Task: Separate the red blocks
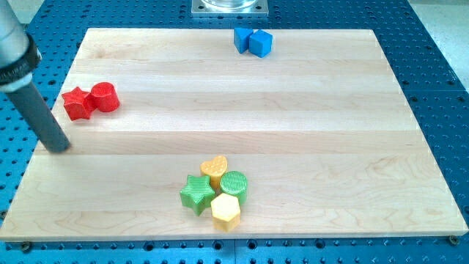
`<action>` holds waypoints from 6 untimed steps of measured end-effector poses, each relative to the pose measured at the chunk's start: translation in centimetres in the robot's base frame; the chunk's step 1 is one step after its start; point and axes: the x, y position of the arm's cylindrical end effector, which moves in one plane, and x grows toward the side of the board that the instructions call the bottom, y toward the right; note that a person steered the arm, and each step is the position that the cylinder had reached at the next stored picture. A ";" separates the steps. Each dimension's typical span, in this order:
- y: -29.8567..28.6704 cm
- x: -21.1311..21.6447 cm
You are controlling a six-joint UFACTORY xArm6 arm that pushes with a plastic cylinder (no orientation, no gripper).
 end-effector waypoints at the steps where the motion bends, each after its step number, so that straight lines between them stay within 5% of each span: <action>1: 0.0 -5.7; 3: 4.6 -9.6; 4: 10.1 -7.1; 5: 10.2 0.7; 6: 9.0 0.0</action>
